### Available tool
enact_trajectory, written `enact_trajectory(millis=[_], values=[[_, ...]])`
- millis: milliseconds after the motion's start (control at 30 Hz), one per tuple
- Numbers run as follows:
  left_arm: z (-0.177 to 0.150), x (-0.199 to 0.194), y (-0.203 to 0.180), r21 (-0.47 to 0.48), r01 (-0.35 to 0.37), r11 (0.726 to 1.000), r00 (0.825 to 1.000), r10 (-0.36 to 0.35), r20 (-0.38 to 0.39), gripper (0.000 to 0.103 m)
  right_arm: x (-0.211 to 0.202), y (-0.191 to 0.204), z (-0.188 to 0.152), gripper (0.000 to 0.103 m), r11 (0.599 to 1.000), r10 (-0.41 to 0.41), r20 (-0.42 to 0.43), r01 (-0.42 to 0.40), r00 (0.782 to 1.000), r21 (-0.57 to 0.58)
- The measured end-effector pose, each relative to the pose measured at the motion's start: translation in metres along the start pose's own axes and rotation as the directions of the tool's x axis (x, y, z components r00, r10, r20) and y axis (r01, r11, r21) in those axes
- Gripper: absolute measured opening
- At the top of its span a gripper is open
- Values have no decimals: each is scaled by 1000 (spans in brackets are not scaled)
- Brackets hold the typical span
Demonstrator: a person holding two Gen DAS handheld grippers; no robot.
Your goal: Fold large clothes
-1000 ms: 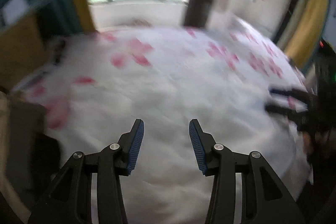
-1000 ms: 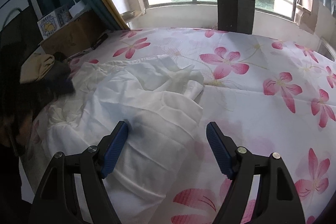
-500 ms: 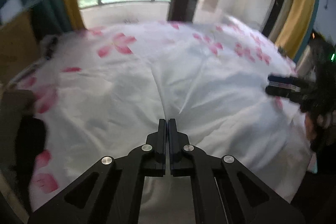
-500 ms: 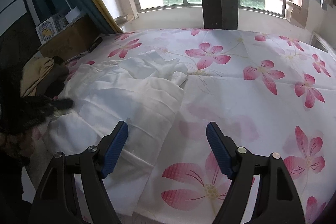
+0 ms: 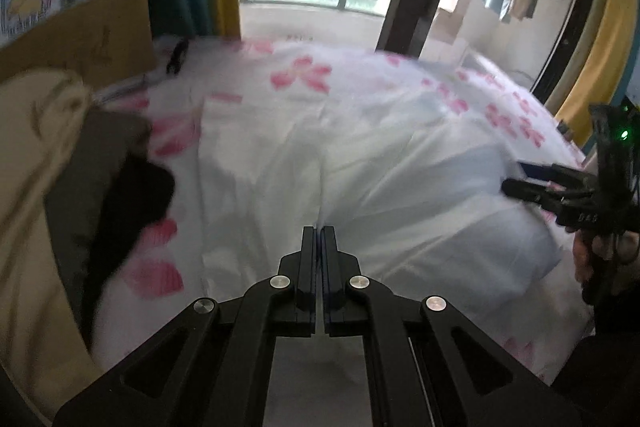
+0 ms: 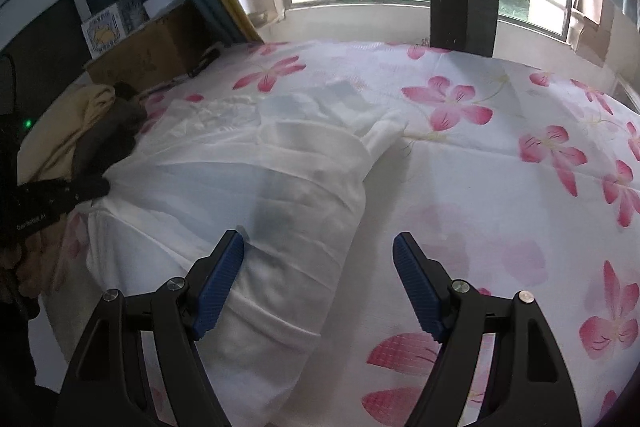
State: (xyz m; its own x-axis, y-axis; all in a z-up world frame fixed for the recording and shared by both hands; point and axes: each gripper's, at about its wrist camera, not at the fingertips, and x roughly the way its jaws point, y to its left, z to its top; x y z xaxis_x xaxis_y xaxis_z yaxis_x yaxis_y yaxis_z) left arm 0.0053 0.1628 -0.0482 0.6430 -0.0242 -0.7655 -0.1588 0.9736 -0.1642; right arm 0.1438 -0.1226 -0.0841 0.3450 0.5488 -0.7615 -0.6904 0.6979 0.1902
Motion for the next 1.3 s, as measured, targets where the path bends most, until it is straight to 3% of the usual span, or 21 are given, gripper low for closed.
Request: enact_trajectory(millis=[67,267,333,467,500,700,833,1300], values=[[-8,12,-1,-1,5,1000,999,-5,-43,2,5,2,-2,77,1000,-11,-9,11,1000,-9],[-10,21,-7,-13,11,1000,997,-12,-74,3,12,-1,-5,83,999,-39,-19,39,999,-1],[-9,20,-9,-11,-2,1000,997,1,-76,9,11,-2,-5,84,999,-40,-17,40,999,6],[-5,4,-12,-34,4,999,1000,-4,-12,52,1,-4,-4,84,999,-37,4,36,999,31],[-4,-1,-13,-44,25,999,1000,-24,9,53,-1,-4,-4,84,999,-33,9,32,999,37],[-9,4,-28,-5,7,1000,999,-7,-34,55,-22,-6,-8,84,998,-23,32,22,999,56],[-19,11,-30,-27,-4,1000,998,2,-70,55,-32,-4,-15,84,999,-26,32,25,999,46],[-39,-9,-41,-19,-36,999,998,35,-57,55,-37,-10,-48,86,997,-38,13,37,999,71]])
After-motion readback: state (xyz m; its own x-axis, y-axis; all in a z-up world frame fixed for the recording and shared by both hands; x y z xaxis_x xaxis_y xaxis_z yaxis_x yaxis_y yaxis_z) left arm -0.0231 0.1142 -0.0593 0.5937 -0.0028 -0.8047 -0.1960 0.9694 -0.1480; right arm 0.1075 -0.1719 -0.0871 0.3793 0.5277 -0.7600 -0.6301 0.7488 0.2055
